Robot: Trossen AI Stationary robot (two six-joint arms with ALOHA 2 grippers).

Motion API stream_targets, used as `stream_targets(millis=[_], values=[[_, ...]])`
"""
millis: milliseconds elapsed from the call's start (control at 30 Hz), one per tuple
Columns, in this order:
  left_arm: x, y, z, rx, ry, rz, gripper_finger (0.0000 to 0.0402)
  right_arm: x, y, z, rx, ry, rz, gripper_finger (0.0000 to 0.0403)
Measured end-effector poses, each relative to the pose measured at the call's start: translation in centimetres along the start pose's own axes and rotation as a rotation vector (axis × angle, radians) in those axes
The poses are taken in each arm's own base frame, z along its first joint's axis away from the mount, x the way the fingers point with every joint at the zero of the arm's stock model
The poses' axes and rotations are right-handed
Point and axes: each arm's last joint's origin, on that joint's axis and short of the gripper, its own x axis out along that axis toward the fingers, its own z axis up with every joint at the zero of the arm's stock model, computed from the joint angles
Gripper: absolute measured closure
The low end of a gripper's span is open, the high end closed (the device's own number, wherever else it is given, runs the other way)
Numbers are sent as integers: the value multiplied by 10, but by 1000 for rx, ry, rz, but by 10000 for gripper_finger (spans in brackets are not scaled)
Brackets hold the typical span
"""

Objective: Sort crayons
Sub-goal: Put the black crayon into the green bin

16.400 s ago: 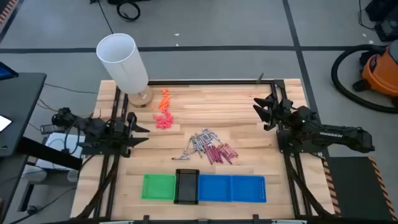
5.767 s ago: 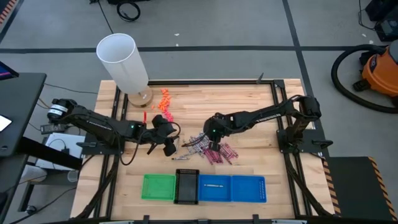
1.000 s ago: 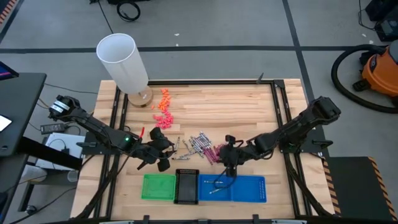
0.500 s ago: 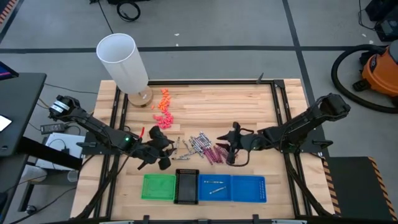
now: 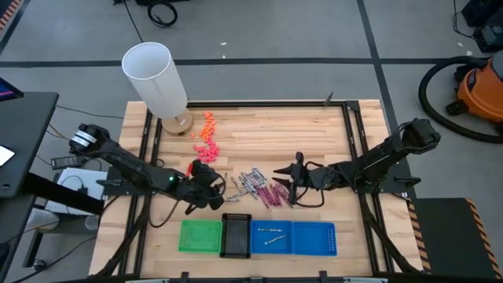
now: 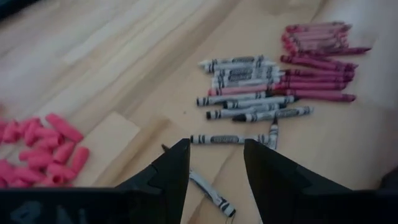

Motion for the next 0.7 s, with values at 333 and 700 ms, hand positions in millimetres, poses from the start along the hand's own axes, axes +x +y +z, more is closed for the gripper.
stream_targets(millis=[333, 700], values=[[-4, -3, 8, -80, 96, 46, 240, 3, -6, 0, -47, 9, -23, 276], [30, -42, 24, -1, 192, 220, 240, 3, -5, 1, -62, 6, 2, 276]])
